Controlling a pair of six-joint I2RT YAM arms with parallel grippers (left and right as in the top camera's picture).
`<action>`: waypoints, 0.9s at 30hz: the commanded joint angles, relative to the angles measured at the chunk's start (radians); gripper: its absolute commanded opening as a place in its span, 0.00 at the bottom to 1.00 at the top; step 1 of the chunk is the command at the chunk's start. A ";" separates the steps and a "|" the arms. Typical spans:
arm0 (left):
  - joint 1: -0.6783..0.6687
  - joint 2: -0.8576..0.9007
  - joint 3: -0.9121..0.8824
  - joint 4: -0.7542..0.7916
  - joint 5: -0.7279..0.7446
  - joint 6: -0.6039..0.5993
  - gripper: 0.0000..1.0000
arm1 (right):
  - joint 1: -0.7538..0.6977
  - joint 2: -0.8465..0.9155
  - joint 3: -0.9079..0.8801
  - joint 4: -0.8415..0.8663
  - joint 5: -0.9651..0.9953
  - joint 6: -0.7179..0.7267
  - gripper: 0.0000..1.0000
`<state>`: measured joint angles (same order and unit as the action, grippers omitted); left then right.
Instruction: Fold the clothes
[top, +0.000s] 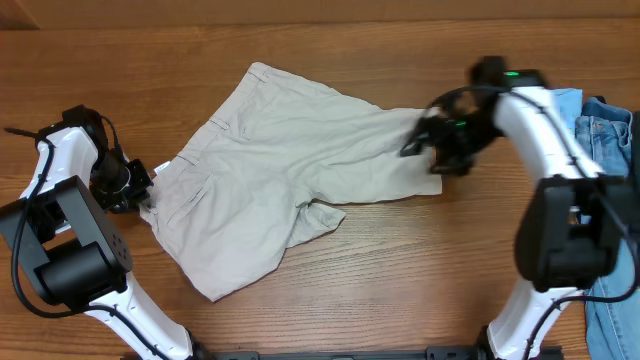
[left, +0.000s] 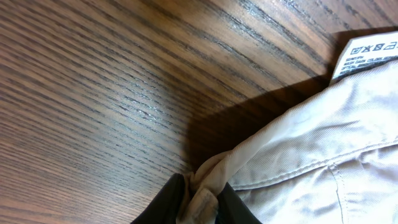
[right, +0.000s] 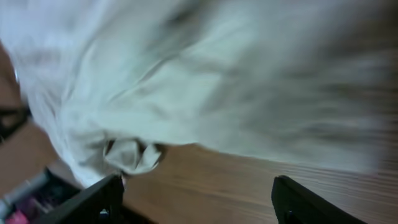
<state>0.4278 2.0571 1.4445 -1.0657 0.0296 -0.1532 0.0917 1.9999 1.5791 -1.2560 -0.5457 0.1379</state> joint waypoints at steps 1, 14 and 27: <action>0.005 -0.036 -0.007 0.004 0.029 0.019 0.18 | 0.161 -0.040 -0.044 0.025 0.048 0.056 0.79; 0.005 -0.036 -0.007 0.009 0.050 0.019 0.20 | 0.451 -0.040 -0.303 0.372 0.116 0.310 0.74; 0.005 -0.036 -0.007 0.010 0.050 0.019 0.19 | 0.450 -0.107 -0.242 0.043 0.224 0.273 0.04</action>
<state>0.4278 2.0571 1.4445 -1.0588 0.0528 -0.1528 0.5449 1.9831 1.2854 -1.0760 -0.4255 0.4698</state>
